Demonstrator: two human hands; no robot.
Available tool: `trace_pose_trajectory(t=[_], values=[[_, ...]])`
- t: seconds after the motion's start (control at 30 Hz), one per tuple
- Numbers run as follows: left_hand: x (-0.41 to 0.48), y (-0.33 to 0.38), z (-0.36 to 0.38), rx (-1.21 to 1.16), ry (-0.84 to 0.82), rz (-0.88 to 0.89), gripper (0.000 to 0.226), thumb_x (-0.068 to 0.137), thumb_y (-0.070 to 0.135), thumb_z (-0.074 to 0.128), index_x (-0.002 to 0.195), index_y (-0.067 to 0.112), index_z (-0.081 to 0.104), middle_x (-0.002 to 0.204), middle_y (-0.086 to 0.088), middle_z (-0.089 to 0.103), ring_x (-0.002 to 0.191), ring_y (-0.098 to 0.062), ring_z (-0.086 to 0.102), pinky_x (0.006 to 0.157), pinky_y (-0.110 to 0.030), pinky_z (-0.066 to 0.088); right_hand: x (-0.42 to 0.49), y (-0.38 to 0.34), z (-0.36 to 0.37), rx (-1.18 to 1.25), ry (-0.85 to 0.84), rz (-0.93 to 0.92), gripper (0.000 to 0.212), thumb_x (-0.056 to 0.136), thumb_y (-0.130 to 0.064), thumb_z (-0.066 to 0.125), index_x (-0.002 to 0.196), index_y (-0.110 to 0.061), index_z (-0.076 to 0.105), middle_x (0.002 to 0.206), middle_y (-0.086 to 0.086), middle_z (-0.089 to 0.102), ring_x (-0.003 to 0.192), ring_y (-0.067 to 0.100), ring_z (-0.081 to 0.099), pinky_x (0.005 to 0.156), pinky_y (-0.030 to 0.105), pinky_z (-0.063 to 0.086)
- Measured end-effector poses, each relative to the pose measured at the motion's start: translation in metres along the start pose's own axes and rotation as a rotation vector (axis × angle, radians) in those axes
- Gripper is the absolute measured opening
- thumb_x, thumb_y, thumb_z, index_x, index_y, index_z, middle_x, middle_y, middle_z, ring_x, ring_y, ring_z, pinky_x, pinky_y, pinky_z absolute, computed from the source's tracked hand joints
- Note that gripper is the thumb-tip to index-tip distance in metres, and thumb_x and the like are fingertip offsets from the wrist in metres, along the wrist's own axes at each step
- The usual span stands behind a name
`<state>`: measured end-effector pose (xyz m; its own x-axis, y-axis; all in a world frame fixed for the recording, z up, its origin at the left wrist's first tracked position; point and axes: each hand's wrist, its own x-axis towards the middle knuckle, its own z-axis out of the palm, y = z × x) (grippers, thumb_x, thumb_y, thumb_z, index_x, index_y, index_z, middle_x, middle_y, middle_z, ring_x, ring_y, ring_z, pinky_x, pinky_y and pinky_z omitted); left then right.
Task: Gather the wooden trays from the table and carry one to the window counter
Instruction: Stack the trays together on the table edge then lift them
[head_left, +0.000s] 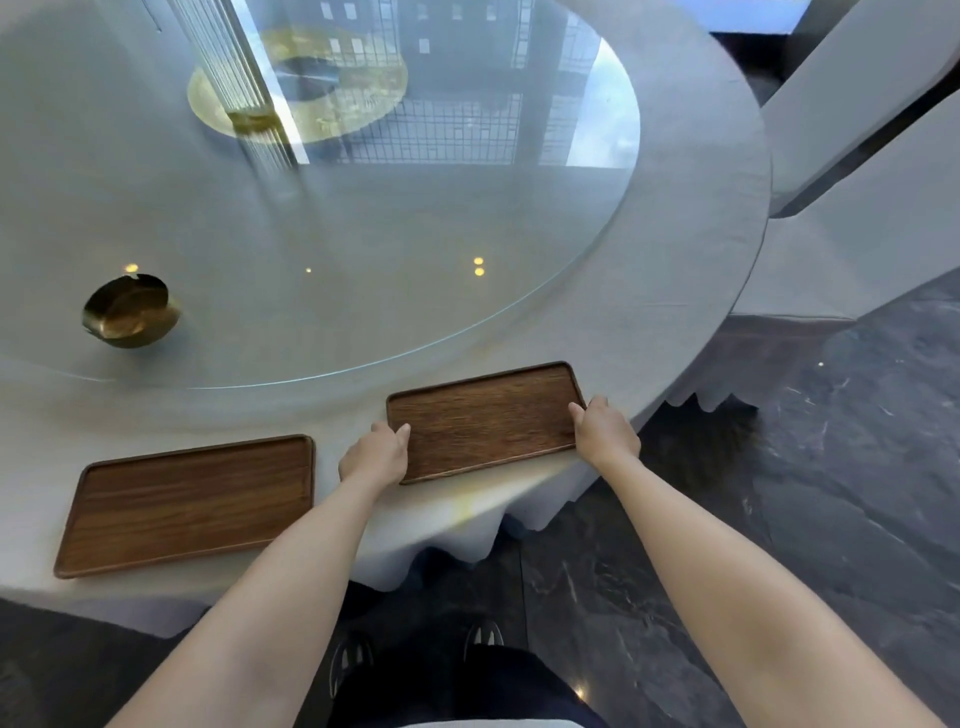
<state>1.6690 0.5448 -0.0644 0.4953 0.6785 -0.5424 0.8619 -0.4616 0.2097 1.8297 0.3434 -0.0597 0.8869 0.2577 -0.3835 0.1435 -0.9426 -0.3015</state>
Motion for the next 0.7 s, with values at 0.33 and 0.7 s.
trace_pose_trajectory(t=[0.33, 0.7], values=[[0.005, -0.016, -0.013, -0.108, 0.101, 0.069, 0.048, 0.099, 0.035, 0.021, 0.116, -0.004, 0.044, 0.123, -0.030, 0.055, 0.113, -0.043, 0.052, 0.088, -0.041, 0.041, -0.005, -0.006, -0.001, 0.032, 0.050, -0.031, 0.035, 0.098, -0.034, 0.030, 0.087, -0.007, 0.049, 0.092, 0.016, 0.063, 0.074, 0.027, 0.052, 0.062, 0.034, 0.039], [-0.006, -0.145, -0.078, -0.110, 0.334, 0.070, 0.043, 0.099, 0.031, 0.020, 0.103, -0.001, 0.048, 0.107, -0.029, 0.063, 0.099, -0.042, 0.058, 0.072, -0.039, 0.039, -0.063, -0.114, 0.033, -0.004, 0.102, -0.298, 0.042, 0.098, -0.034, 0.024, 0.080, -0.006, 0.050, 0.089, 0.022, 0.065, 0.076, 0.035, 0.058, 0.058, 0.034, 0.035]])
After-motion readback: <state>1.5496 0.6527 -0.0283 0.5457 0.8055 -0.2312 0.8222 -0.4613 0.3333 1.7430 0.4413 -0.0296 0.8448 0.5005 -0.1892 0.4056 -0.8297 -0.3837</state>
